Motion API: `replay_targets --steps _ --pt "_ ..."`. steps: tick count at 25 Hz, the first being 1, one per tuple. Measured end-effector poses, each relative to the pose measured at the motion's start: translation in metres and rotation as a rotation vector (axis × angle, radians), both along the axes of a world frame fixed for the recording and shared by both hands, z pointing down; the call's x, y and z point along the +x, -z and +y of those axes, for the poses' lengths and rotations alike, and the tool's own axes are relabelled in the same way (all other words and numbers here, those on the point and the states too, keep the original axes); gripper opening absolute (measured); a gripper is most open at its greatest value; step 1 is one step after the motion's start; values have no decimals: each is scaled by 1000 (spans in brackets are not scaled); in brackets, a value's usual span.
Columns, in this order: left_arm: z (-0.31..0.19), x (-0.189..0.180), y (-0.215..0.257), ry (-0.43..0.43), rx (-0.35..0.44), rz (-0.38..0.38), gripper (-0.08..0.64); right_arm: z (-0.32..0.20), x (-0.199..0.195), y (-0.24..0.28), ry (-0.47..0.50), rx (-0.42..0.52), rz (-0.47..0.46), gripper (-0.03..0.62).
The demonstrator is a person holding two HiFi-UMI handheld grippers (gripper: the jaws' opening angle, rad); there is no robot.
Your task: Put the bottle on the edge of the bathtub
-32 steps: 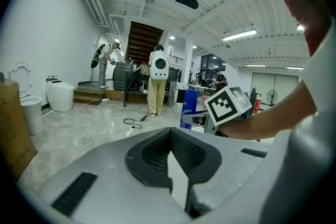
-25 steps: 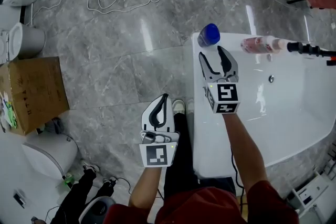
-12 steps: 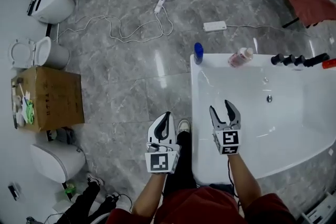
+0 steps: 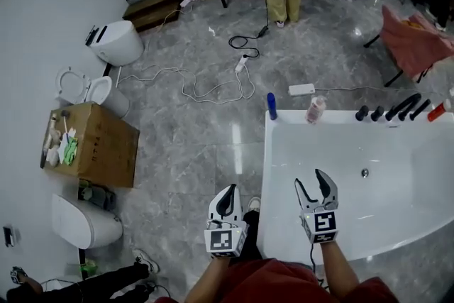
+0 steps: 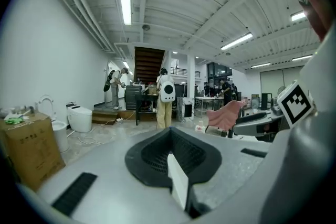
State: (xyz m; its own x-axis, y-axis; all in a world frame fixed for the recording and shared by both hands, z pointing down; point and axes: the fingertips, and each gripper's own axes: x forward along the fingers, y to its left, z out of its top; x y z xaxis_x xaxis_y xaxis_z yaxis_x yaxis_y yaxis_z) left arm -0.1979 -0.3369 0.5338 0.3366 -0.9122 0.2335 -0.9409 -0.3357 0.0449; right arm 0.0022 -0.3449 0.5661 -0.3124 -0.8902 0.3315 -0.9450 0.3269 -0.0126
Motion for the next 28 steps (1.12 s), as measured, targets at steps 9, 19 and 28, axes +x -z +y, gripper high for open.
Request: replay_targets --steps 9,19,28 --pt "69 -3 104 50 232 -39 6 52 20 128 40 262 39 244" --pt "122 3 170 57 369 -4 5 103 35 197 41 396 43 244" --pt "139 2 174 61 382 -10 5 122 34 203 33 430 28 175"
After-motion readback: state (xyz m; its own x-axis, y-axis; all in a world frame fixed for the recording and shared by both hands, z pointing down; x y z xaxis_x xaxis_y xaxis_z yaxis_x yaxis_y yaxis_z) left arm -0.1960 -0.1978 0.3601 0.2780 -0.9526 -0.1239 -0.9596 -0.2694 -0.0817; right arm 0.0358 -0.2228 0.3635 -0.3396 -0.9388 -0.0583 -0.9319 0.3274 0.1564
